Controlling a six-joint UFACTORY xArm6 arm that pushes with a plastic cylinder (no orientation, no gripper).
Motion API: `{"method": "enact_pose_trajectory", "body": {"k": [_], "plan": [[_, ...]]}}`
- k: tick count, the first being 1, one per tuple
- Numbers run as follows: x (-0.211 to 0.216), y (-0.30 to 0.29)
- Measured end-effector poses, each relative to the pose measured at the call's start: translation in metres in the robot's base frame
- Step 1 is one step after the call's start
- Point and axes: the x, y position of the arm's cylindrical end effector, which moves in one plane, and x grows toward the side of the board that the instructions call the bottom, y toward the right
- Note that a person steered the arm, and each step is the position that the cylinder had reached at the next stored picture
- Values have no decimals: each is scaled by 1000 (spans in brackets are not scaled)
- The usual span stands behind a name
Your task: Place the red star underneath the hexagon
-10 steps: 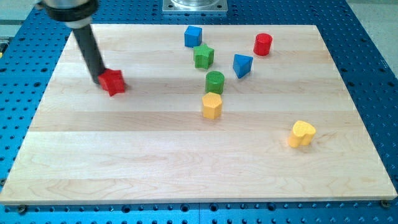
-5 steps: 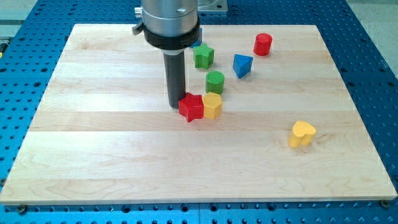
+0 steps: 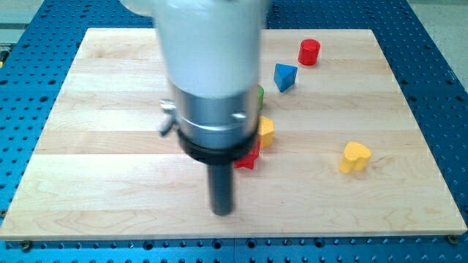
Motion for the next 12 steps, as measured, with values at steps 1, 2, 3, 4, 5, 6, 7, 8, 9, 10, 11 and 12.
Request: {"method": "enact_pose_trajectory", "body": {"k": [1,2,3,4,5,6,7,8,9,10,11,12], "plan": [[-60,45],[-83,31],[-78,34],[-97,66],[-107,65],[-95,65],[-95,62],[-107,62],[-108,53],[-110,50],[-57,53],[-26,-13]]}}
